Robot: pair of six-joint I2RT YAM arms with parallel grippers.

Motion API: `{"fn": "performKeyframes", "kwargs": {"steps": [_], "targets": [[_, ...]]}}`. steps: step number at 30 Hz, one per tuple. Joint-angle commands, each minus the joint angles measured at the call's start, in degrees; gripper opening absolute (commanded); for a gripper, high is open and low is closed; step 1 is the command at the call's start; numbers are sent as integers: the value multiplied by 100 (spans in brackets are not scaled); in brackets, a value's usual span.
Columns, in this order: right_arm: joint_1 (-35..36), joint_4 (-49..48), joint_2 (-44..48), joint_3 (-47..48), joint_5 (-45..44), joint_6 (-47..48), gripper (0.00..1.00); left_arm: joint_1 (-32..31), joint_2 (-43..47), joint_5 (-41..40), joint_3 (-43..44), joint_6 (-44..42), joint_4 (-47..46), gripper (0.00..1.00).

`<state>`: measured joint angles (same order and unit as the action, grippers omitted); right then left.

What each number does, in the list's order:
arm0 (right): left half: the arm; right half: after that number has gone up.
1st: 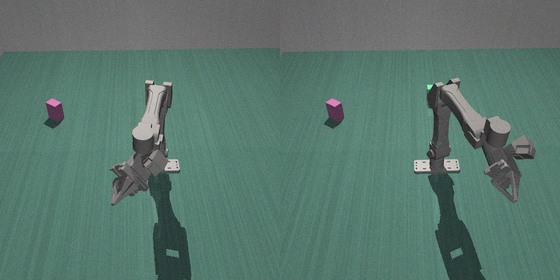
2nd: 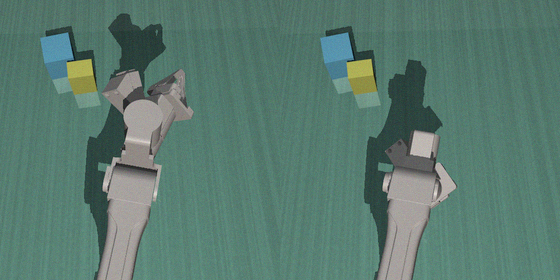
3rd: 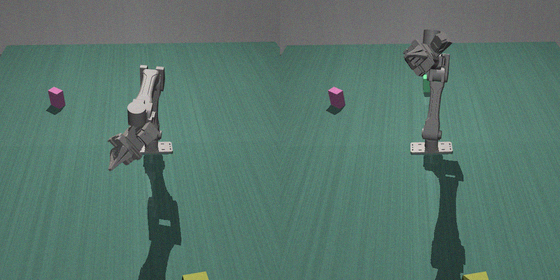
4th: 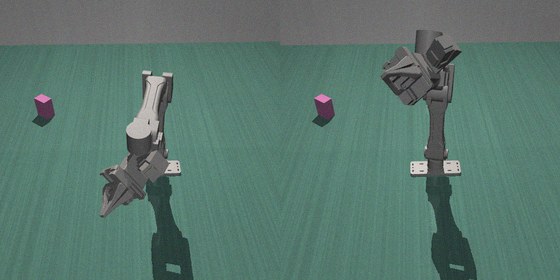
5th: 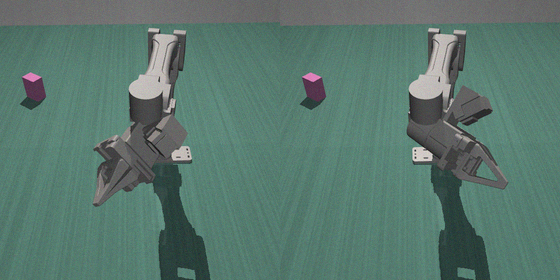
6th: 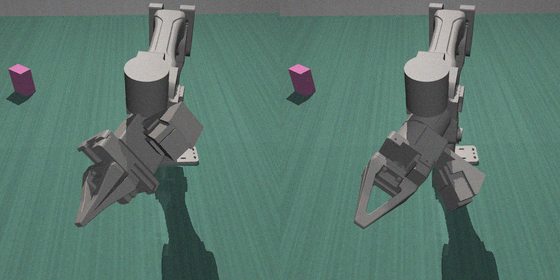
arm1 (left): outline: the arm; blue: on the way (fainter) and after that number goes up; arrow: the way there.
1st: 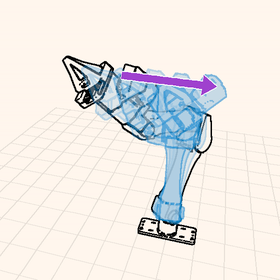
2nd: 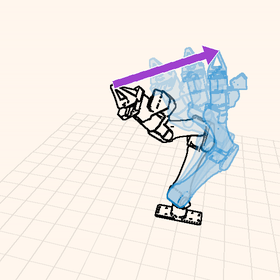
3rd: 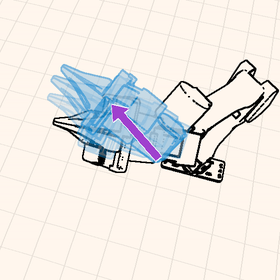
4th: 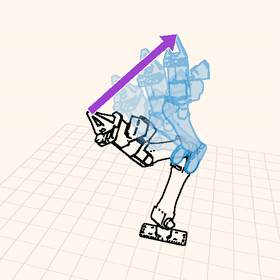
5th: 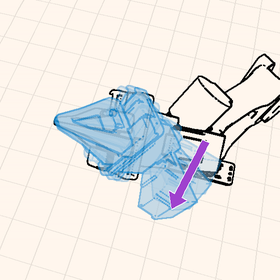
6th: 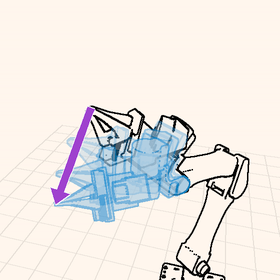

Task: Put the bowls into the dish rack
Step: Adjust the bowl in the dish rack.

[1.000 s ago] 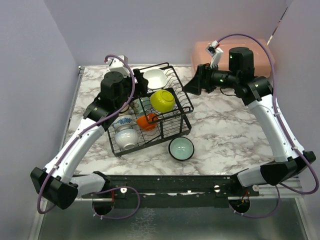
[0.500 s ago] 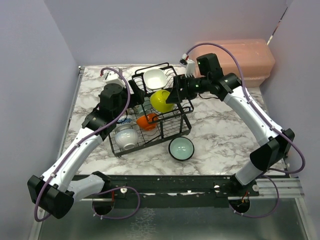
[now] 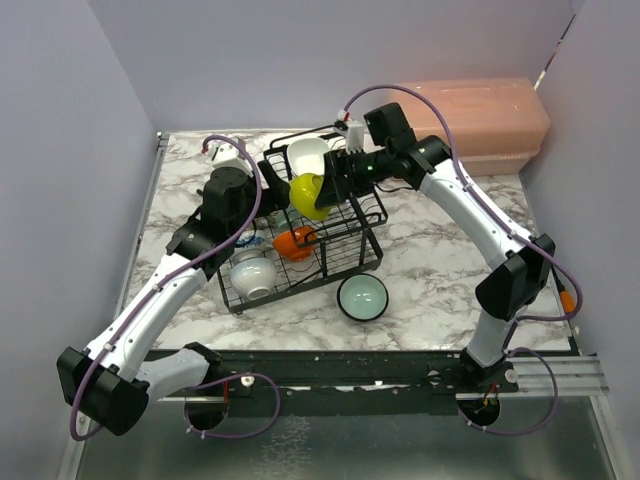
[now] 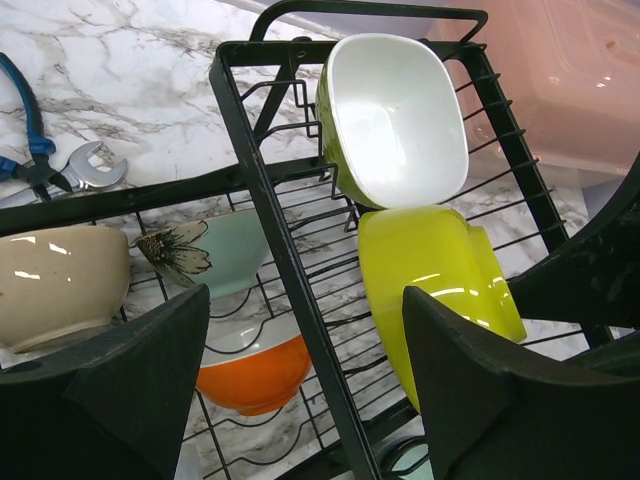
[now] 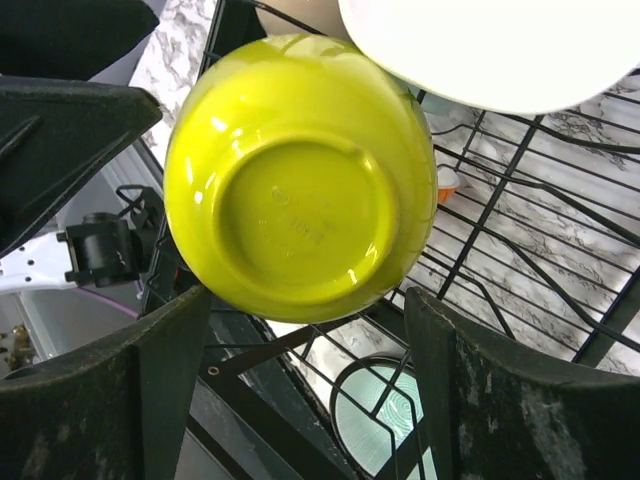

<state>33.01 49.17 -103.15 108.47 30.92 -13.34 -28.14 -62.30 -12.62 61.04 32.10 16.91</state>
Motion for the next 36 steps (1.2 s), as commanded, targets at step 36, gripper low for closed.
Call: {"fn": "performKeyframes", "kwargs": {"steps": [36], "targets": [[21,336,-825,1279,-120,292,95,10,-337,748,61,174,-208,66]]}}
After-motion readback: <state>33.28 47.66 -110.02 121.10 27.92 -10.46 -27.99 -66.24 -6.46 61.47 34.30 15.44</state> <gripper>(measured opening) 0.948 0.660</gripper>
